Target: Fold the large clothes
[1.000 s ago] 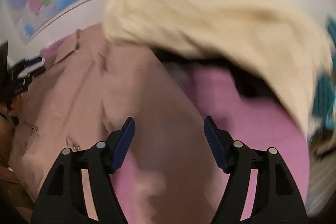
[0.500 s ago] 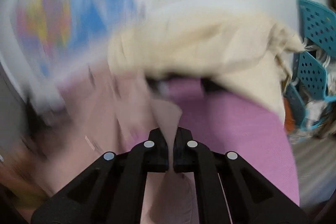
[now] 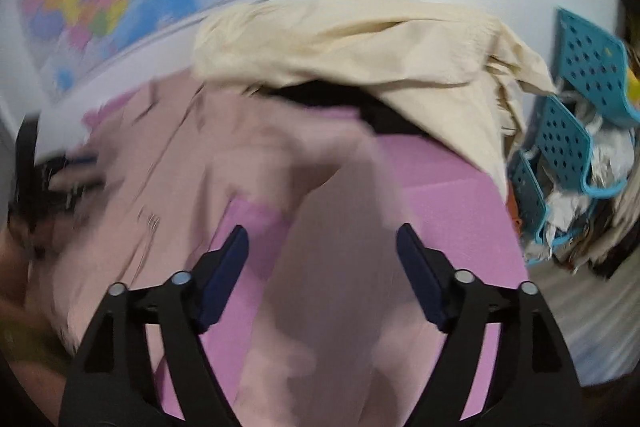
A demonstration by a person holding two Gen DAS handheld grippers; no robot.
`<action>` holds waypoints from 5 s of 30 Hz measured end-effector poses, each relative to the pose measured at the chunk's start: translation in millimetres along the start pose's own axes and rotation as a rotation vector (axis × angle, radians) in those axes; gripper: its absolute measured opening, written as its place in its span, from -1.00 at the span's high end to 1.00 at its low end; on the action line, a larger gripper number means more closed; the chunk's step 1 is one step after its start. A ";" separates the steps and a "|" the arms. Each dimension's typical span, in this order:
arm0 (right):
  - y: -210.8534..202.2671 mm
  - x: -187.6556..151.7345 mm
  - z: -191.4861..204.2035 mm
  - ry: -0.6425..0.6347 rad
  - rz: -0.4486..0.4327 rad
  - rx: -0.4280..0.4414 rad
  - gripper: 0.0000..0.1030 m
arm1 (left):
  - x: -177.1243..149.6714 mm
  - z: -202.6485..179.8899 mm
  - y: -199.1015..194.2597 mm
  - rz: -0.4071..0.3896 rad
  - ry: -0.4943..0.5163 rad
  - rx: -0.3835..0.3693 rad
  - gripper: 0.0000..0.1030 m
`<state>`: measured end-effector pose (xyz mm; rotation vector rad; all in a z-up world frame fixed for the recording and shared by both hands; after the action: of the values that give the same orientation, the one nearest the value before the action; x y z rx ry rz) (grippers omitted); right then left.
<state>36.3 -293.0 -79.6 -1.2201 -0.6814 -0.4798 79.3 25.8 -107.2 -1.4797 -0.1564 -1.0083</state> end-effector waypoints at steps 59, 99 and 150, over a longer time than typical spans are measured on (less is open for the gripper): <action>138.2 102.3 117.0 0.105 0.060 0.300 -0.15 | -27.6 122.5 -29.0 -0.027 -0.224 0.037 -0.68; 108.8 110.6 140.6 -0.007 -0.061 0.316 -0.10 | -18.3 142.3 9.8 0.201 -0.114 -0.124 0.91; 126.8 22.5 425.2 -0.664 0.101 0.547 -0.44 | -249.3 255.8 -143.0 0.291 -0.539 0.450 -0.15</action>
<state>45.2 151.1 -70.6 -0.8687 -1.2121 0.2175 -39.3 391.6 -122.1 -1.2751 -0.5044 -0.2933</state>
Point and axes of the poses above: each gripper's, at about its wrist camera, not at the fingertips, and y roughly the way its jaws point, z to its left, x to its top, the point moved 10 cm from there along y, roughly the way its jaws point
